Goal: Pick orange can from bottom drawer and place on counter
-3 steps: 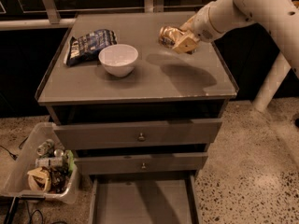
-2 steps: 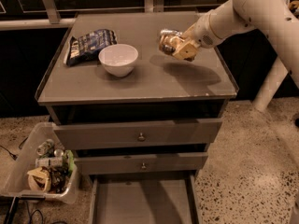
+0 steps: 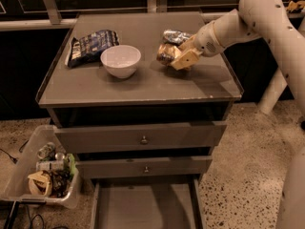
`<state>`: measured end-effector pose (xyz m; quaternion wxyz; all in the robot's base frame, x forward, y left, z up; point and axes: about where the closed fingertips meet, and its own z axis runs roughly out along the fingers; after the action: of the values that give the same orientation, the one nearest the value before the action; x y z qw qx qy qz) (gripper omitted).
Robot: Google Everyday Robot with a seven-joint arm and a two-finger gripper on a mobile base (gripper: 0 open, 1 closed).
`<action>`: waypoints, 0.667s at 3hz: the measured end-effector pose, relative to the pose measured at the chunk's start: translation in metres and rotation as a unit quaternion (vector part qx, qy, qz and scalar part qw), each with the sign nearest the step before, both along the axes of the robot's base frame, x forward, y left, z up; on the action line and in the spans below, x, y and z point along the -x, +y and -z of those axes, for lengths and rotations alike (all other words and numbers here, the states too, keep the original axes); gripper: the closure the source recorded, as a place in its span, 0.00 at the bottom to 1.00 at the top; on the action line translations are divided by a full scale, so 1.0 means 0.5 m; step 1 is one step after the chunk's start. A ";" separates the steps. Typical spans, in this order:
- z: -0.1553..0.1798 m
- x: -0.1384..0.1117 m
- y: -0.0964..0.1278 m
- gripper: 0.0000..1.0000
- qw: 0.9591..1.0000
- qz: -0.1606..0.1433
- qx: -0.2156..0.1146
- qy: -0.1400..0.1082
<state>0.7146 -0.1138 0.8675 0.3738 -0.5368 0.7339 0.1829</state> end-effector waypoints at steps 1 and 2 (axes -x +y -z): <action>0.012 0.014 0.018 0.82 1.000 -0.022 -0.001 0.020; 0.014 0.016 0.018 0.59 1.000 -0.023 0.000 0.021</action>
Offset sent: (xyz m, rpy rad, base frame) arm -0.0061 0.0076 -0.0051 0.0022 0.0336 0.0368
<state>0.7067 -0.1046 0.8607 0.3540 -0.5494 0.7291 0.2031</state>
